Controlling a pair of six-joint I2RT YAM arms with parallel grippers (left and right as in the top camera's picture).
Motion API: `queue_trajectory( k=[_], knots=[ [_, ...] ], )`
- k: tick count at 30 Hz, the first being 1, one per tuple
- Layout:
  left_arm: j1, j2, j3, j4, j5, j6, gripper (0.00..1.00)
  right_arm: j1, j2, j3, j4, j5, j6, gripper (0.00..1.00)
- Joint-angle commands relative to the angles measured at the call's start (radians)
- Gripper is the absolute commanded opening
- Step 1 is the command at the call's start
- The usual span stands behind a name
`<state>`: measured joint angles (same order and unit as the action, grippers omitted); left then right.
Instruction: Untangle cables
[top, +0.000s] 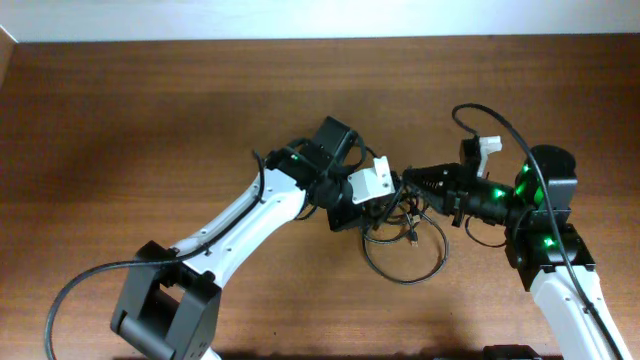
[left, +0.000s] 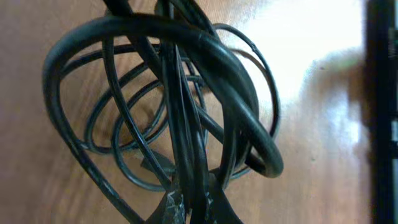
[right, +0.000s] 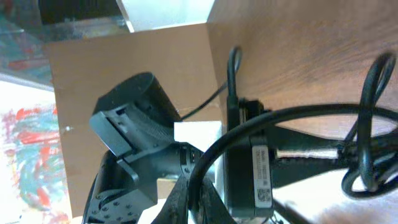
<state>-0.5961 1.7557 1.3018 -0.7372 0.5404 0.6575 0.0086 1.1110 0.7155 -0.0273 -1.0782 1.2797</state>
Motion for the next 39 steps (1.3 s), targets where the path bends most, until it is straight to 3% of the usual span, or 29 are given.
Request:
queue_trajectory(
  k=[1,4,5,7,8,11,13,15,18,20,21,23,27,28,29,30,31,32,36,39],
  knots=[
    [0.019,-0.117,0.006,-0.055,0.040,-0.018,0.00,-0.004,-0.009,0.008,-0.011,0.097,-0.020,0.05],
    [0.039,-0.253,0.006,-0.060,-0.051,-0.017,0.00,-0.004,-0.009,0.008,-0.046,0.108,-0.072,0.15],
    [0.039,-0.278,0.006,-0.062,-0.105,-0.018,0.00,-0.004,-0.009,0.008,-0.100,0.107,-0.127,0.26],
    [0.039,-0.301,0.006,-0.062,-0.108,-0.018,0.00,-0.004,-0.009,0.008,-0.203,0.106,-0.228,0.71],
    [0.039,-0.303,0.006,-0.062,-0.108,-0.018,0.00,-0.004,-0.009,0.008,-0.224,0.099,-0.256,0.77],
    [0.039,-0.303,0.006,-0.049,-0.107,-0.082,0.00,-0.002,-0.009,0.008,-0.224,0.041,-0.390,0.78],
    [0.039,-0.303,0.006,-0.022,-0.019,-0.123,0.00,-0.002,-0.009,0.008,-0.233,0.034,-0.490,0.78],
    [0.039,-0.303,0.006,0.011,0.079,-0.130,0.00,-0.002,-0.009,0.008,-0.259,0.034,-0.533,0.77],
    [0.039,-0.303,0.006,0.055,0.094,-0.201,0.00,-0.002,-0.009,0.008,-0.273,0.036,-0.570,0.77],
    [0.038,-0.303,0.006,0.055,0.141,-0.201,0.00,-0.002,-0.009,0.008,-0.272,0.035,-0.570,0.46],
    [0.038,-0.303,0.006,0.055,0.141,-0.201,0.00,-0.002,-0.009,0.008,-0.273,0.035,-0.570,0.38],
    [0.038,-0.303,0.006,0.055,0.117,-0.201,0.00,-0.002,-0.009,0.008,-0.273,0.034,-0.570,0.26],
    [0.038,-0.303,0.006,0.055,0.110,-0.201,0.00,-0.002,-0.009,0.008,-0.272,0.032,-0.569,0.13],
    [0.038,-0.302,0.006,0.052,0.111,-0.201,0.16,-0.002,-0.009,0.008,-0.272,0.032,-0.569,0.10],
    [0.036,-0.302,0.006,0.044,0.111,-0.201,0.21,-0.002,-0.009,0.008,-0.272,0.033,-0.565,0.09],
    [0.036,-0.302,0.006,0.032,0.111,-0.201,0.33,-0.002,-0.009,0.008,-0.272,0.035,-0.565,0.06],
    [0.036,-0.302,0.006,0.019,0.111,-0.201,0.50,-0.002,-0.009,0.008,-0.272,0.036,-0.565,0.04],
    [0.036,-0.302,0.006,0.003,0.111,-0.201,0.97,-0.002,-0.009,0.008,-0.272,0.042,-0.560,0.04],
    [0.036,-0.302,0.005,-0.032,0.109,-0.200,0.99,-0.002,-0.009,0.008,-0.272,0.033,-0.539,0.04],
    [0.036,-0.302,0.005,-0.049,0.011,-0.200,0.99,-0.002,-0.009,0.008,-0.252,-0.037,-0.551,0.04]
  ],
)
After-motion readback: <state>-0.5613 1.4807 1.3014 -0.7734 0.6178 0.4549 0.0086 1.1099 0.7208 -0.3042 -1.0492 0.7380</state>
